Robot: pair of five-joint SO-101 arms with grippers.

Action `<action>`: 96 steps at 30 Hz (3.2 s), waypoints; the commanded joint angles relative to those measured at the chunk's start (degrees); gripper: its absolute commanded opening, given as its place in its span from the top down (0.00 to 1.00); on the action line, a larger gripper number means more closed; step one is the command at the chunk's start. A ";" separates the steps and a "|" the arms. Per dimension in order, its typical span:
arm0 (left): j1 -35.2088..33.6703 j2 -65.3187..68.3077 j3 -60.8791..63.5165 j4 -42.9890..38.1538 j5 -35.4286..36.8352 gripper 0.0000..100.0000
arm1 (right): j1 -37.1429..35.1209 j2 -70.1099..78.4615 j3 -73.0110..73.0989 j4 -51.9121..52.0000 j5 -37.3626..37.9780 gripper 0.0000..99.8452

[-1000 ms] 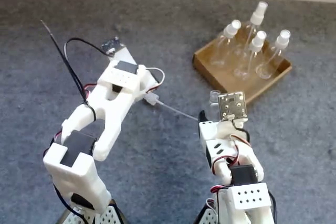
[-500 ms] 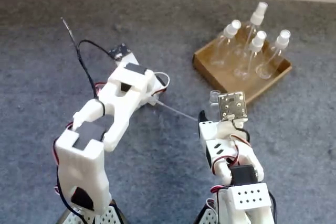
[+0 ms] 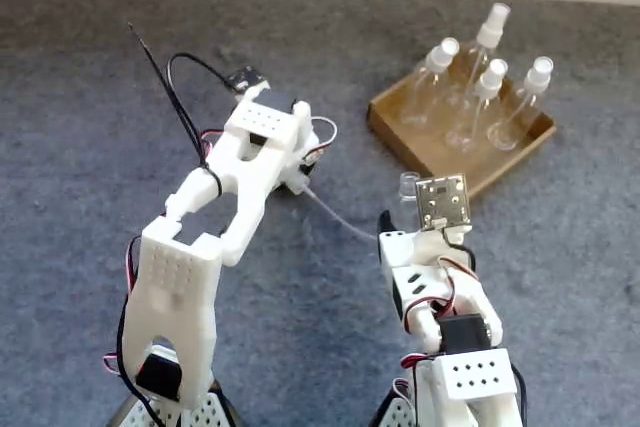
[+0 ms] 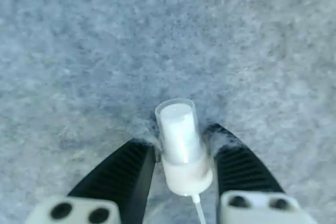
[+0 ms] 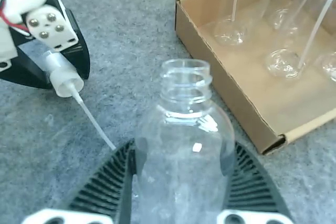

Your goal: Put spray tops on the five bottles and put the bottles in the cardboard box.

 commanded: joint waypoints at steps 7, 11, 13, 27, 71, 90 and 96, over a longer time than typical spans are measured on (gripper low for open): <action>-2.51 0.22 -10.95 13.89 -5.98 0.92 | 0.13 -0.75 2.95 -1.36 -0.09 0.87; -2.42 0.22 -15.43 18.37 -14.86 0.92 | -3.74 -0.75 3.12 -1.36 -0.35 0.87; -2.59 0.22 -17.36 20.57 -18.46 0.92 | -5.93 -0.75 3.12 -1.36 -0.44 0.87; -2.51 0.04 -42.77 26.46 -31.74 0.92 | -14.81 -0.75 3.12 -1.36 -0.09 0.87; 9.63 -20.88 -76.44 27.25 -48.26 0.92 | -14.46 -0.66 18.86 -31.87 -0.09 0.87; 14.90 -36.88 -66.59 27.43 -48.44 0.99 | -14.46 -0.40 18.86 -31.87 -0.09 0.87; 14.81 -47.96 -49.89 27.34 -48.44 0.99 | -14.46 -0.40 18.86 -31.78 -0.09 0.87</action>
